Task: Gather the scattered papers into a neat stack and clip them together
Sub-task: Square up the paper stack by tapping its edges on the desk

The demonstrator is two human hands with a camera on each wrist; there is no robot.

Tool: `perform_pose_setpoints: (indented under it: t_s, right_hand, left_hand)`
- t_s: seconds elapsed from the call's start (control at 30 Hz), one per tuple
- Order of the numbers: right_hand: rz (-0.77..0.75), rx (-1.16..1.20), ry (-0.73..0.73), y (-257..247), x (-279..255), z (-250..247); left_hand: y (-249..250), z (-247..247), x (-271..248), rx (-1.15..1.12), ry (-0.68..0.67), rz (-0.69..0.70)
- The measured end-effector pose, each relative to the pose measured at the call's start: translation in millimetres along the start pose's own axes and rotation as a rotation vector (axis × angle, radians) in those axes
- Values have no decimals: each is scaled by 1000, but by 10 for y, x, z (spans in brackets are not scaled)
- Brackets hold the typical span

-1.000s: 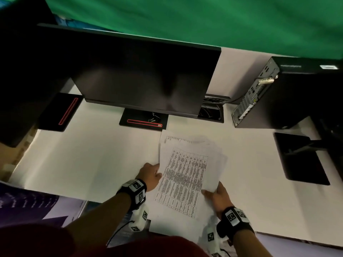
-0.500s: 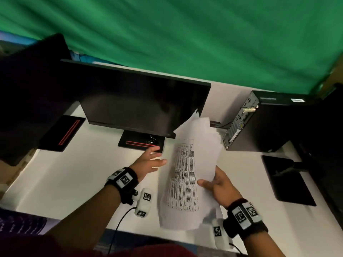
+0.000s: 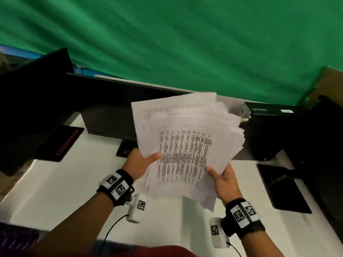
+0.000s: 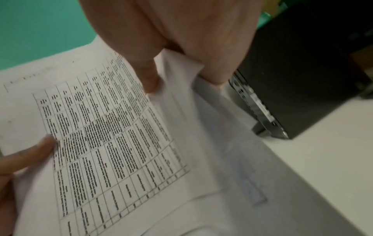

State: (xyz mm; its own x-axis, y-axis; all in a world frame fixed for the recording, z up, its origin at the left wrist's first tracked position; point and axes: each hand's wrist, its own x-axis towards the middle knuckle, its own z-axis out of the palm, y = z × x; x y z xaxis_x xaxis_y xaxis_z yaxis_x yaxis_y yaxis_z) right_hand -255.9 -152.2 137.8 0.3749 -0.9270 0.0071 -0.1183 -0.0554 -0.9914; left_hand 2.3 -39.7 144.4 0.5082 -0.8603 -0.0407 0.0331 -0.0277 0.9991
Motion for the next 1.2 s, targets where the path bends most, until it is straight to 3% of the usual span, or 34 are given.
perform_pose_setpoints:
  t_s: [0.13,0.33,0.57,0.73,0.83,1.07,1.2]
  right_hand:
    - [71,59,91,290,-70,185]
    - [136,-17,21,525,-198,292]
    - [47,-5,135,364,-189,365]
    - [108,50,87,444,-202,289]
    - [62,18,86,460,-216,324]
    - [5,24,76,375,-196,303]
    - [95,32,11,457,-266,292]
  left_hand:
    - [-169,83,-105,58,99,-14]
    - [-504,17,-156,26,120,-167]
    - [-370,118,-90,41,235,-102]
    - [-386,3,-127,109,207,-138]
    - [-407,-16,-132,182,195,-159]
    - [-322,-25,-151,94,245,-93]
    - [-445,-123,-142,83,163,-202]
